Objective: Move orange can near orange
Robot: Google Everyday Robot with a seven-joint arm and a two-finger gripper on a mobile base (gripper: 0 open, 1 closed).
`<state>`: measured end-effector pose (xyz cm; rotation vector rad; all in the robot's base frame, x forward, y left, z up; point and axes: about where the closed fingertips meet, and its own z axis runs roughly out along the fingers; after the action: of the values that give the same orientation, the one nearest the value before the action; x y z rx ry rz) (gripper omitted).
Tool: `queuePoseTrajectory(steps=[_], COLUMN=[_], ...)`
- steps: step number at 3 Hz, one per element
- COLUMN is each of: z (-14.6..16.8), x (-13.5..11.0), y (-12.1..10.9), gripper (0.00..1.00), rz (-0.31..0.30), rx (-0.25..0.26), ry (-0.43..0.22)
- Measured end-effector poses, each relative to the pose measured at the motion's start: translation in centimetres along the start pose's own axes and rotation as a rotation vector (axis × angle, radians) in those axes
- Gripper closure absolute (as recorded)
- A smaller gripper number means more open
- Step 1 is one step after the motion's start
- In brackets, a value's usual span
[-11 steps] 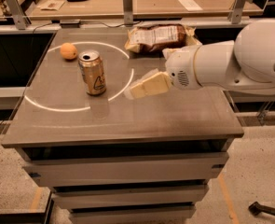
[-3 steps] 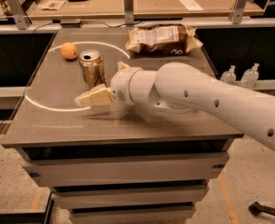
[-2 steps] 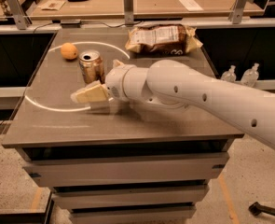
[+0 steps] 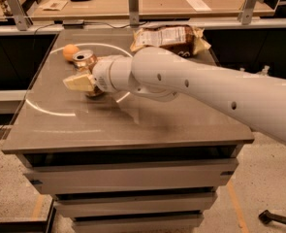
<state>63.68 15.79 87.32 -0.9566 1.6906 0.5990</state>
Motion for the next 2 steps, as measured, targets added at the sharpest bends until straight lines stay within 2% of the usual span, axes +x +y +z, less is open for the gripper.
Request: queuePoseTrajectory(steps=[1,2], z=[1.0,2.1], x=[-0.8,-1.4], y=[0.0,-0.6], gripper=[0.65,0.88], rz=[-0.007,-0.008], rx=[-0.007,-0.047], ry=[0.009,-0.024])
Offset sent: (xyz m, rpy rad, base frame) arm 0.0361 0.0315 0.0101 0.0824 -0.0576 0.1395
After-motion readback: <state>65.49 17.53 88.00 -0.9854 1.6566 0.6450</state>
